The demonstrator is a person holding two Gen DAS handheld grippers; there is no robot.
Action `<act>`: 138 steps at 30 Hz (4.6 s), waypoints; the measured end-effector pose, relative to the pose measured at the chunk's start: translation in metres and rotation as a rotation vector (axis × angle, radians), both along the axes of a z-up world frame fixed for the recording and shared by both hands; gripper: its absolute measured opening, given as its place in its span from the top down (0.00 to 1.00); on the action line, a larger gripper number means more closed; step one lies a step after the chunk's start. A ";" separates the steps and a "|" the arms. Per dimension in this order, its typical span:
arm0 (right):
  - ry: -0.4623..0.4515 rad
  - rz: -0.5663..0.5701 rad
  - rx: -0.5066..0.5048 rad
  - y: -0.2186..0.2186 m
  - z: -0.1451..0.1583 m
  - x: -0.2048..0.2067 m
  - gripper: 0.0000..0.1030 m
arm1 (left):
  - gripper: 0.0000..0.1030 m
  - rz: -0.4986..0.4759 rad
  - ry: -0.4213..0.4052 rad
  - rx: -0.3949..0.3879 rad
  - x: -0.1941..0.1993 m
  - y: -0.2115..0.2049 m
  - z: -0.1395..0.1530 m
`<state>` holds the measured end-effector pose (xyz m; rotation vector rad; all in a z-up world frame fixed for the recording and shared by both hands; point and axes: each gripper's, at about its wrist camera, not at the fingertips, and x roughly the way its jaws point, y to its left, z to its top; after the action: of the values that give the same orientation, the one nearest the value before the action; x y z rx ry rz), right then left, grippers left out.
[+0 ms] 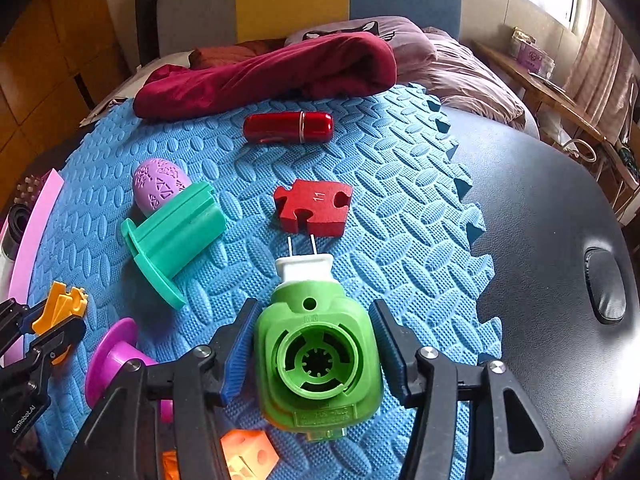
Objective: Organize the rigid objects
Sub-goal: 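Carry the orange slide toward the tray with the left tool while the right tool grasps the green fan toy, then lower the orange slide into the tray and open the left tool, then carry the green fan toy into the tray and open the right tool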
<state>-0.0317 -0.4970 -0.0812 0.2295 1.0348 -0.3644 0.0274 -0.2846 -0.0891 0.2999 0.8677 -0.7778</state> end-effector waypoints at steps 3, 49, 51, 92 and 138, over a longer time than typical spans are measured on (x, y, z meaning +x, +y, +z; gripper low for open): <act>0.000 0.003 -0.005 0.000 0.000 0.001 0.45 | 0.75 0.012 0.016 0.000 -0.001 0.001 0.002; -0.028 0.030 -0.042 0.004 0.001 -0.001 0.46 | 0.72 0.452 0.207 -0.111 0.086 0.162 0.010; -0.028 0.030 -0.040 0.003 0.001 0.000 0.46 | 0.69 0.447 0.173 -0.098 0.080 0.164 0.014; -0.036 0.010 -0.071 0.002 0.006 -0.001 0.49 | 0.44 0.619 -0.086 -0.026 0.015 0.245 0.061; -0.102 0.694 0.071 0.331 0.004 0.047 0.45 | 0.42 0.727 -0.065 -0.052 0.026 0.290 0.053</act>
<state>0.0153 -0.1664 -0.0776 -0.0552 0.9634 0.3094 0.0534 0.0051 -0.0361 -0.0469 0.8142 -0.1127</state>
